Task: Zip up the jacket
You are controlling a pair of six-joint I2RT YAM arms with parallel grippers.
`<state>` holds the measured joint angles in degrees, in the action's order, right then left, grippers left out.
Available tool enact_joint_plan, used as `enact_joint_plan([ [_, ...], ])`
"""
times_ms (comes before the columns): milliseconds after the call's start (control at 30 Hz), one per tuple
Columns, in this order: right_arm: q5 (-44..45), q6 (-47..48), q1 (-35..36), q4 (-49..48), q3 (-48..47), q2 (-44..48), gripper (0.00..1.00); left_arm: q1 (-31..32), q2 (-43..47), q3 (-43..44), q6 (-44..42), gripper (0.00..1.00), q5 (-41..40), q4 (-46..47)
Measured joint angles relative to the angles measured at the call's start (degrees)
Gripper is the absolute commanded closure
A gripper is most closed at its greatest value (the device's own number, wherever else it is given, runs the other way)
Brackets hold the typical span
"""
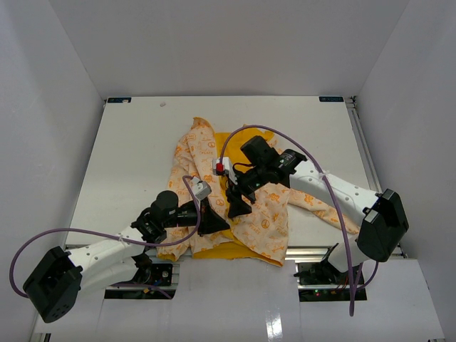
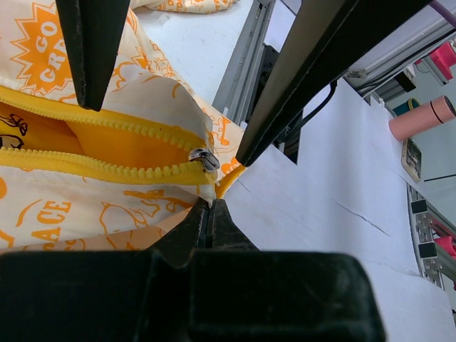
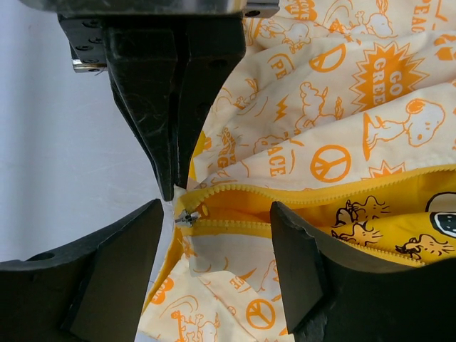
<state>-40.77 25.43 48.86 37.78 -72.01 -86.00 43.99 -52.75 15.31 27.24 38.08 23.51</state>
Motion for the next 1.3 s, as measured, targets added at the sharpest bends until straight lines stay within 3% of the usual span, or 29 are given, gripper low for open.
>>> enact_joint_plan([
  [433,1.82,-2.08,1.92,2.9,0.0,-1.43,0.37,0.0,0.34,-0.15,-0.02,1.0,-0.22,-0.34],
  [800,2.73,-2.26,3.01,3.42,0.0,-2.12,0.58,0.0,1.6,-0.81,0.0,1.0,-0.56,-0.44],
  [967,2.43,-2.23,3.61,3.55,0.0,-2.12,0.9,0.0,2.76,-0.81,0.0,1.0,-2.26,-1.99],
  [1033,2.25,-2.28,3.77,3.6,0.05,-2.12,0.92,0.0,3.95,-0.78,-0.01,1.0,-3.87,-3.78],
  [1133,1.71,-2.65,3.76,2.37,0.39,-2.12,0.92,0.17,5.78,-0.05,0.13,0.67,-8.31,-7.95],
  [1233,1.49,-4.28,3.66,-0.65,0.8,-2.08,0.92,0.36,7.85,1.91,1.24,0.52,-15.69,-13.78],
  [1300,1.52,-6.46,3.62,-3.98,1.66,-1.97,0.92,0.34,10.24,3.15,2.03,0.48,-21.68,-17.74],
])
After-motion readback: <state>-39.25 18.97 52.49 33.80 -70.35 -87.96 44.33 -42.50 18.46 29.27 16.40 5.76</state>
